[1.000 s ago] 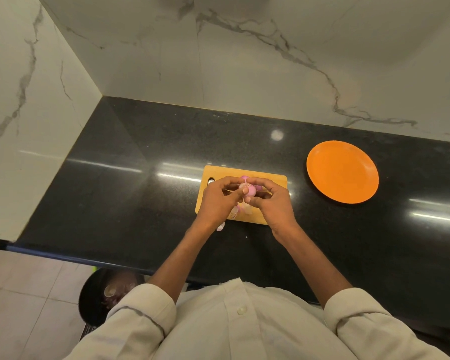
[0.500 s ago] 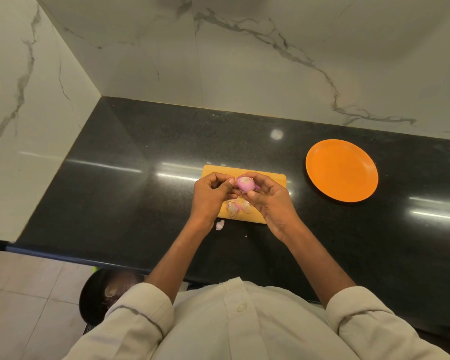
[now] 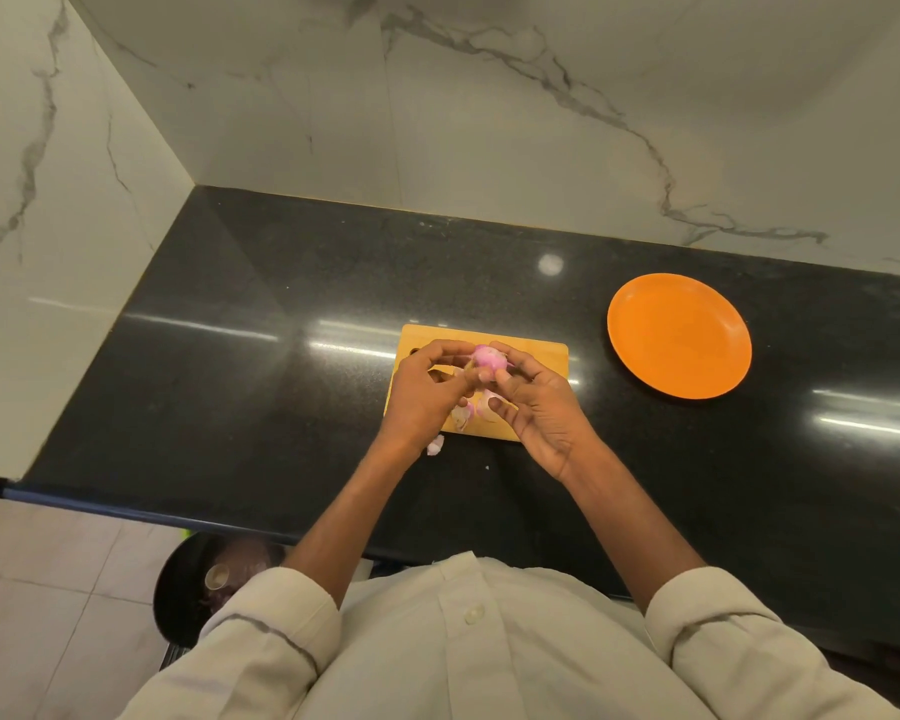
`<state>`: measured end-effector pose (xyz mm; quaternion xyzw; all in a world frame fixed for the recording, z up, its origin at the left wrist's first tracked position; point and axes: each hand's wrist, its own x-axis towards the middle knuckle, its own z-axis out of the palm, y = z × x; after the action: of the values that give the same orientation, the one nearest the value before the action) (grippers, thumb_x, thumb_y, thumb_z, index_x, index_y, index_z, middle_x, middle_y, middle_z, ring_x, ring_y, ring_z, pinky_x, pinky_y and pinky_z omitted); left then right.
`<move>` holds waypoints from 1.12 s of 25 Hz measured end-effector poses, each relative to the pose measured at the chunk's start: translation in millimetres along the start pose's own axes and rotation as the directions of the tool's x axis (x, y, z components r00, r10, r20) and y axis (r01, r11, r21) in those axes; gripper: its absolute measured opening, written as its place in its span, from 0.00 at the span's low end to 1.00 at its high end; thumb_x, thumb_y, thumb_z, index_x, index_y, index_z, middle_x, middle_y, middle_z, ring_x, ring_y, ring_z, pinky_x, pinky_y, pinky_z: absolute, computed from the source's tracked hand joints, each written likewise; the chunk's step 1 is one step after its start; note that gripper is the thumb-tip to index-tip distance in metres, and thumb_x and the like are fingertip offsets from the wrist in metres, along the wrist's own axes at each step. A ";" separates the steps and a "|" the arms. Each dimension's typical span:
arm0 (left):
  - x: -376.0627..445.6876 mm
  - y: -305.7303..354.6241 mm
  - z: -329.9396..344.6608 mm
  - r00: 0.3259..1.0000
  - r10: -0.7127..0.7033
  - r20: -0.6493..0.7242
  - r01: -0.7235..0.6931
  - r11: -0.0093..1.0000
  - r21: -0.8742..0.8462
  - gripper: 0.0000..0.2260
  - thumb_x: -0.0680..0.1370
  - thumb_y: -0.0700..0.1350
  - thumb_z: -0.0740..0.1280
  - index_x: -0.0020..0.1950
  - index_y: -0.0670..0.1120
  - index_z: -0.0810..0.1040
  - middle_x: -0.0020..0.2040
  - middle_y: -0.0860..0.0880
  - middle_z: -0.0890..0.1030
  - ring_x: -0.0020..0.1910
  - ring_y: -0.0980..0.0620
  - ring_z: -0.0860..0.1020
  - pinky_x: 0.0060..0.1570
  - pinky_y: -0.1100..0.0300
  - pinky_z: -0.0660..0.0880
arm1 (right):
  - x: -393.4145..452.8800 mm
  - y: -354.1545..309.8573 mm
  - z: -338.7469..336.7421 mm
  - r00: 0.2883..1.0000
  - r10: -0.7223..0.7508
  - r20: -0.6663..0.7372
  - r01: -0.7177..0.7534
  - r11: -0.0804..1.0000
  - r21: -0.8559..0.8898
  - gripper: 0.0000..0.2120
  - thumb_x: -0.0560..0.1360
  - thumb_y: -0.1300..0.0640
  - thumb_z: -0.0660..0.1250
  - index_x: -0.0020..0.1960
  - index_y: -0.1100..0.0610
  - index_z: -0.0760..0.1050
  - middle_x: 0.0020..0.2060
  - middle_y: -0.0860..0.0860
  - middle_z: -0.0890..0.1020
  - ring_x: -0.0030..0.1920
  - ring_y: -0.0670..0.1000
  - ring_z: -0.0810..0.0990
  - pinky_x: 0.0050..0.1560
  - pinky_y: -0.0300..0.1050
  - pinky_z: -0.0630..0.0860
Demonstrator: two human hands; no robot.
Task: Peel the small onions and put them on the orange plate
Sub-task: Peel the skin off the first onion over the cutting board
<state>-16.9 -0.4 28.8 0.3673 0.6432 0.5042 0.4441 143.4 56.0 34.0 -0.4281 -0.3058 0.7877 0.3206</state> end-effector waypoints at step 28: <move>-3.9 -20.0 -4.2 0.993 0.071 -0.090 -0.032 0.925 0.378 0.10 0.81 0.50 0.75 0.62 0.51 0.85 0.61 0.55 0.82 0.59 0.59 0.77 0.53 0.65 0.71 | -2.3 15.7 -1.3 0.972 0.161 -0.172 -0.141 0.982 0.122 0.09 0.83 0.59 0.69 0.62 0.59 0.81 0.52 0.56 0.88 0.51 0.53 0.86 0.55 0.47 0.81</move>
<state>-20.1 -9.8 10.5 0.4360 0.7399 0.4011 0.3187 141.7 44.9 22.6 -0.5019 -0.1983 0.7830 0.3092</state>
